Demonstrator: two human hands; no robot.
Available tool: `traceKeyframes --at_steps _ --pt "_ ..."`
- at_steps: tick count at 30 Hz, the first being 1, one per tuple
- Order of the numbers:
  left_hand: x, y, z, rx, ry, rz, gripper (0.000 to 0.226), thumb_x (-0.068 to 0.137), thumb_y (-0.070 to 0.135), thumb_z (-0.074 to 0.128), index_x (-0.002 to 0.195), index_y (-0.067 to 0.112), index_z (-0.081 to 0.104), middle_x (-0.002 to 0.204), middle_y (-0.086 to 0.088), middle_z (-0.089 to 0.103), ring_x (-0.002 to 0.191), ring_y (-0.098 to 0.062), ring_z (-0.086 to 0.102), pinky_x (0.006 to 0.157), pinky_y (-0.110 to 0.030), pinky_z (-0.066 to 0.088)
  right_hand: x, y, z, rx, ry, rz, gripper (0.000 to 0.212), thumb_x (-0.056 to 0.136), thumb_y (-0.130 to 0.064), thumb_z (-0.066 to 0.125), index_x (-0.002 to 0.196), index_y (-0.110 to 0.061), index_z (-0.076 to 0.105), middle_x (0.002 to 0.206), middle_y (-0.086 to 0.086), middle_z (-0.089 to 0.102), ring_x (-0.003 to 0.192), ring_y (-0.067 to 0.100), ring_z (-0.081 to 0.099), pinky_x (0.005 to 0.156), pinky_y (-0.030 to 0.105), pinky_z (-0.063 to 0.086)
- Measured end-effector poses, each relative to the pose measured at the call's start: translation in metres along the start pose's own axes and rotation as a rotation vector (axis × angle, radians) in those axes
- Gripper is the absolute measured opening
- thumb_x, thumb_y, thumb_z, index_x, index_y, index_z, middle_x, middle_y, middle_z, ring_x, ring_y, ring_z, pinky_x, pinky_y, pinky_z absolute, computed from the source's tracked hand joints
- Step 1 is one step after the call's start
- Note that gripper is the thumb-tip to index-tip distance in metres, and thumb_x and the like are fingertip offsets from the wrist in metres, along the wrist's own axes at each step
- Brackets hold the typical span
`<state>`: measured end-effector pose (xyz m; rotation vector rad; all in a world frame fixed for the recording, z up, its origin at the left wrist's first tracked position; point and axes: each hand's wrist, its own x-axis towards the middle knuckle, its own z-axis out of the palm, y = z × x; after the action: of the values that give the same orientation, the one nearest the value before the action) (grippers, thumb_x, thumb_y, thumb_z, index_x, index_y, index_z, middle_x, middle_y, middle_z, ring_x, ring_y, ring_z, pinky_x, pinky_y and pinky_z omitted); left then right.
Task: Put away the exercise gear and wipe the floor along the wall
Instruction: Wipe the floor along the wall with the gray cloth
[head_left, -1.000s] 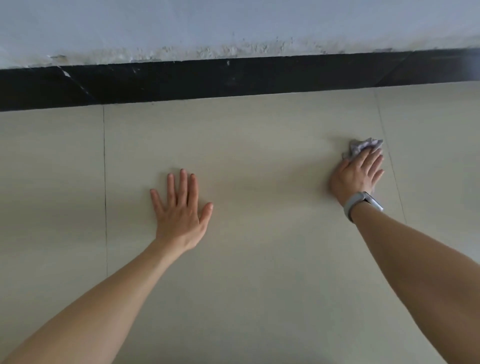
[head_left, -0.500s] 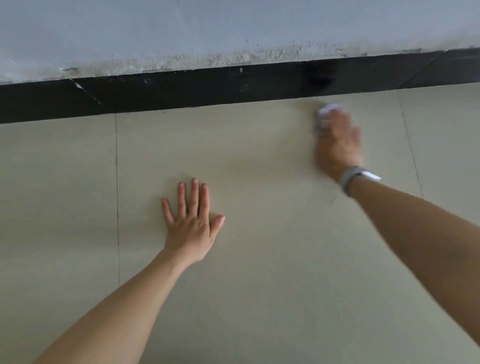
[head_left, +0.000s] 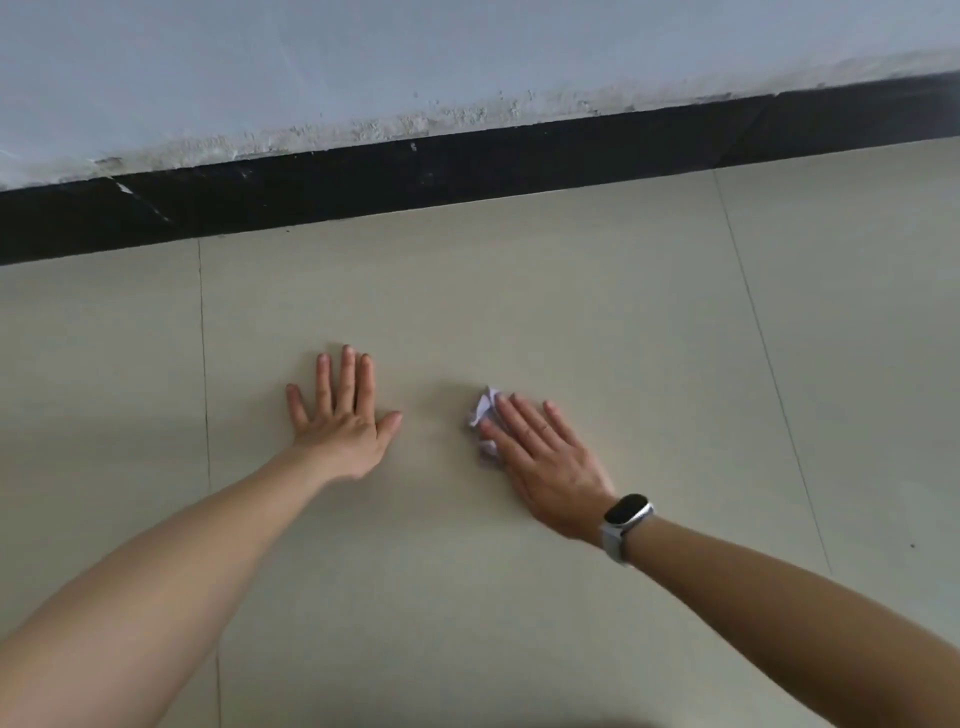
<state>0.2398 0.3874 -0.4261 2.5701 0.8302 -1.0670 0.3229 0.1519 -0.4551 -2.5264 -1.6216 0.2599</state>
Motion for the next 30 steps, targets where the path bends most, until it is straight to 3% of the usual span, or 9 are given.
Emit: traceKeyframes --at_steps 6,8,11,13,15,17,25,27,30 --pt "-0.021 0.027 0.012 -0.193 0.213 -0.077 0.064 0.097 0.037 0.029 0.148 0.013 -0.002 0.156 -0.008 -0.015 0.143 -0.030 -0.012 0.112 -0.058 0.003 -0.061 0.126 -0.036 0.220 0.124 1.097 0.062 0.087 -0.029 0.015 0.147 -0.012 0.013 0.155 0.017 0.007 0.144 0.033 0.005 0.118 0.043 0.005" --pt "-0.030 0.038 0.025 -0.284 0.279 -0.087 0.060 0.097 0.033 0.033 0.148 0.016 0.006 0.157 -0.008 -0.007 0.144 -0.029 -0.007 0.112 -0.057 0.003 -0.058 0.083 -0.024 0.167 0.161 1.007 0.058 0.090 -0.026 0.018 0.145 -0.010 0.019 0.154 0.017 0.013 0.143 0.034 0.012 0.117 0.046 0.012" --pt "-0.044 0.044 0.034 -0.476 0.400 -0.125 0.054 0.096 0.020 0.040 0.146 0.015 0.021 0.157 -0.005 0.008 0.145 -0.023 0.003 0.114 -0.051 0.006 -0.063 -0.034 0.008 0.127 0.117 0.348 0.047 0.091 -0.022 0.032 0.137 -0.015 0.042 0.146 0.014 0.038 0.135 0.033 0.035 0.110 0.046 0.032" --pt "-0.054 0.038 0.039 -0.487 0.458 -0.131 0.053 0.094 0.018 0.044 0.144 0.015 0.027 0.156 -0.004 0.014 0.144 -0.022 0.008 0.113 -0.052 0.009 -0.089 -0.096 0.018 0.100 -0.046 -0.160 0.047 0.088 -0.023 0.036 0.134 -0.021 0.046 0.143 0.006 0.044 0.133 0.026 0.040 0.114 0.041 0.023" --pt "-0.064 0.036 0.046 -0.344 0.449 -0.062 0.055 0.093 0.022 0.047 0.144 0.016 0.028 0.156 -0.003 0.015 0.144 -0.023 0.008 0.112 -0.056 0.008 -0.114 -0.101 0.022 0.064 -0.188 -0.379 0.052 0.085 -0.024 0.038 0.137 -0.023 0.040 0.145 0.002 0.041 0.136 0.020 0.035 0.116 0.038 0.009" --pt "-0.073 0.044 0.054 -0.247 0.404 0.010 0.059 0.092 0.028 0.049 0.145 0.018 0.025 0.157 -0.004 0.012 0.145 -0.025 0.005 0.111 -0.058 0.006 -0.132 -0.062 0.018 0.027 -0.175 -0.245 0.054 0.088 -0.024 0.036 0.141 -0.019 0.030 0.149 0.003 0.033 0.139 0.020 0.026 0.116 0.039 0.007" --pt "-0.085 0.129 0.081 -0.212 0.304 0.139 0.064 0.091 0.033 0.050 0.146 0.023 0.019 0.158 -0.002 0.004 0.145 -0.026 -0.002 0.110 -0.060 0.000 -0.210 0.099 -0.027 0.212 0.096 1.228 0.057 0.093 -0.021 0.020 0.146 -0.005 0.008 0.156 0.016 0.003 0.144 0.030 0.001 0.119 0.042 0.002" --pt "-0.082 0.136 0.081 -0.240 0.320 0.104 0.062 0.090 0.031 0.050 0.145 0.022 0.024 0.157 -0.003 0.006 0.145 -0.027 -0.001 0.110 -0.061 0.000 -0.191 0.066 -0.016 0.199 0.122 1.136 0.057 0.092 -0.018 0.025 0.146 -0.008 0.012 0.155 0.016 0.007 0.144 0.029 0.002 0.119 0.044 0.006" --pt "-0.081 0.137 0.079 -0.232 0.347 0.092 0.060 0.089 0.029 0.053 0.144 0.020 0.029 0.157 -0.004 0.011 0.145 -0.027 0.003 0.109 -0.063 0.002 -0.172 -0.004 0.005 0.129 0.028 0.245 0.053 0.087 -0.019 0.035 0.140 -0.016 0.035 0.148 0.013 0.033 0.139 0.028 0.026 0.114 0.043 0.017"
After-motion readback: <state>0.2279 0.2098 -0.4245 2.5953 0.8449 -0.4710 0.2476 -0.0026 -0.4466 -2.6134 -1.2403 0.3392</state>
